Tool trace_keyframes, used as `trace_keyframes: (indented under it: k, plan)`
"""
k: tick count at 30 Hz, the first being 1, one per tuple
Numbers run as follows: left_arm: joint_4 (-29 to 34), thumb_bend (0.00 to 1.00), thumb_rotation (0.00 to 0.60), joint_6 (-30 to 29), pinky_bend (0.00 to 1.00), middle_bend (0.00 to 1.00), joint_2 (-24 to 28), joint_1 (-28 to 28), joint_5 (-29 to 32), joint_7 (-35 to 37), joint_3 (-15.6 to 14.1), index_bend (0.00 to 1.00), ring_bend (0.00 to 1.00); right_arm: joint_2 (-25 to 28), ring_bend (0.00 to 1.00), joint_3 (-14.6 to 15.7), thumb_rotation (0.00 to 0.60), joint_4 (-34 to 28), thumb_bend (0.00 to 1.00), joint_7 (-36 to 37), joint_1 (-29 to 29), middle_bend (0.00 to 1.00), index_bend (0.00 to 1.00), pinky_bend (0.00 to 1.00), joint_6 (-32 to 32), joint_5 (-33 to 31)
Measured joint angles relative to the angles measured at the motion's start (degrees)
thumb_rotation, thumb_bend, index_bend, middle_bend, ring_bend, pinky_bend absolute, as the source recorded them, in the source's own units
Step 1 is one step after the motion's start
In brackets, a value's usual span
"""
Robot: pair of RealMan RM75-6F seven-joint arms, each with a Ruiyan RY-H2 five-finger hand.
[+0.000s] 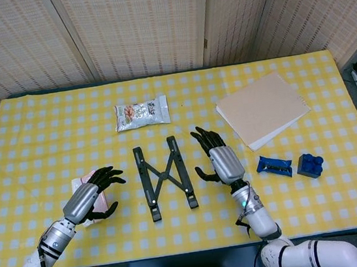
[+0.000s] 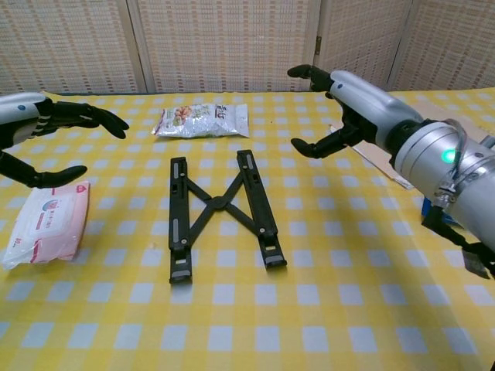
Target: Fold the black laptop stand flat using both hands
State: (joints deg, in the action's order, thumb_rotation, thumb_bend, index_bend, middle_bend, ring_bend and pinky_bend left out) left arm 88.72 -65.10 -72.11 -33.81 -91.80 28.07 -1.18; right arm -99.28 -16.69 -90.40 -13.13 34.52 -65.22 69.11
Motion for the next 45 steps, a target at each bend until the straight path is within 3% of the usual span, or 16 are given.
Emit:
trace_keyframes:
  k: [7,12,17,28,34,45]
  plan:
    - [-3.2,0.47,0.600,6.6,0.03,0.16,-1.1,-3.7,5.2,-14.8,3.1,0.23,0.03,8.2,0.00,6.7,0.600,-0.8,0.41,-7.1,1.5,0.00,0.00,0.00,2.2,11.0]
    - [-7.1,0.29,0.600,11.3,0.03,0.12,-4.1,-7.3,9.4,-29.0,5.2,0.16,0.02,10.6,0.00,9.5,0.600,-0.5,0.40,-14.5,3.2,0.00,0.00,0.00,3.9,15.5]
    - [-14.3,0.26,0.600,16.4,0.03,0.07,-10.4,-11.8,15.0,-39.9,7.8,0.11,0.00,11.1,0.00,11.3,0.600,1.4,0.35,-20.5,5.0,0.00,0.00,0.00,5.3,19.1]
    - [-29.6,0.23,0.600,20.1,0.02,0.04,-22.7,-17.5,17.7,-43.0,9.9,0.07,0.00,7.0,0.00,12.7,0.600,10.3,0.20,-22.2,7.0,0.00,0.00,0.00,5.7,22.6]
    - [-33.2,0.23,0.600,21.1,0.01,0.04,-26.0,-18.8,17.7,-41.2,10.0,0.07,0.00,3.4,0.00,13.2,0.600,17.9,0.17,-19.0,7.7,0.00,0.00,0.00,4.3,24.8]
    - [-34.8,0.23,0.600,22.0,0.01,0.04,-27.4,-19.4,17.8,-39.3,9.9,0.07,0.00,-4.9,0.00,14.9,0.600,35.1,0.17,-11.0,9.3,0.00,0.00,0.00,0.6,29.4]
